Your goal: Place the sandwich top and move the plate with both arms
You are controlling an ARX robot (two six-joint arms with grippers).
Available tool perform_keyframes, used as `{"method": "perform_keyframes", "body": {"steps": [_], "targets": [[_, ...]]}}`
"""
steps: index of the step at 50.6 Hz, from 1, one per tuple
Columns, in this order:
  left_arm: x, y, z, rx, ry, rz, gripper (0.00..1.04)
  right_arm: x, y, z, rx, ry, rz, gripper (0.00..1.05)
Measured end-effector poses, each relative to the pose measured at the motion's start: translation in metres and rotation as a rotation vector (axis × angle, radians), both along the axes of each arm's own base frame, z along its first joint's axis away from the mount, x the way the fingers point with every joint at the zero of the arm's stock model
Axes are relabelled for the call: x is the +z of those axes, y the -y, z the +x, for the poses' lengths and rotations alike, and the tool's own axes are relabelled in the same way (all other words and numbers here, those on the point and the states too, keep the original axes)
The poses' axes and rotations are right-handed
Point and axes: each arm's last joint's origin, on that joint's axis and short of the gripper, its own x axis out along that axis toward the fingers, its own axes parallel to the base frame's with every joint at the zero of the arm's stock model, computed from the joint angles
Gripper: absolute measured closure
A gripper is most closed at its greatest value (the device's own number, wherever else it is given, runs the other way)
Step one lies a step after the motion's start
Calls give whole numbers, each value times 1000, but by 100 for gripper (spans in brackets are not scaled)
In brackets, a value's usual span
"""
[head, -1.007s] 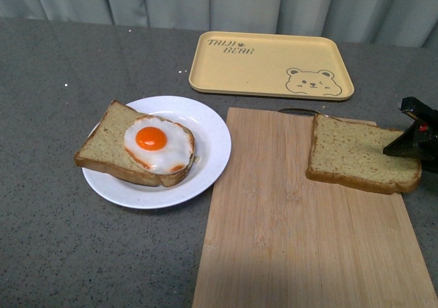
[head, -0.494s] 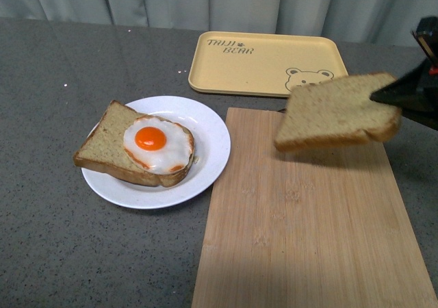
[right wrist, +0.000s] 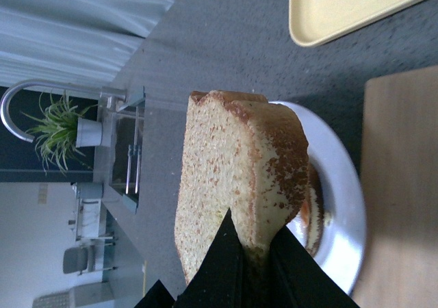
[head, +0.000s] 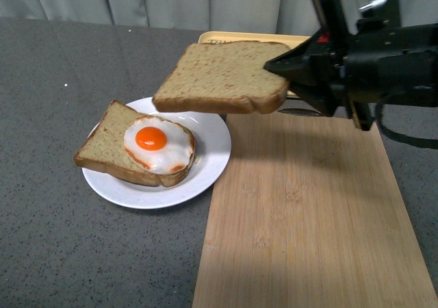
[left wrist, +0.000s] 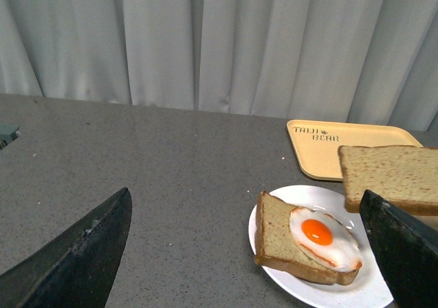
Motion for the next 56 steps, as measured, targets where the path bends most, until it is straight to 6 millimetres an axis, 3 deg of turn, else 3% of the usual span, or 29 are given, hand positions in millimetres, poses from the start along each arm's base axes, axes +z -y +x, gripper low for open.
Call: {"method": "perform_keyframes", "body": {"steps": [15,27,33,40,50,54,56], "targets": [[0,0,0,0,0,0,7,-25,-57,17,83,-76,28,102],[0,0,0,0,0,0,7,-40,-75,21,99,-140,-1,102],[0,0,0,0,0,0,7,-43,-75,21,74,-154,-44,98],[0,0,0,0,0,0,7,-40,-60,9,32,-121,-128,63],[0,0,0,0,0,0,7,2,-38,-5,-53,93,-427,23],[0,0,0,0,0,0,7,-1,-30,-7,-266,404,-602,33],[0,0,0,-2,0,0,7,-5,-16,-19,-409,561,-734,42]]}}
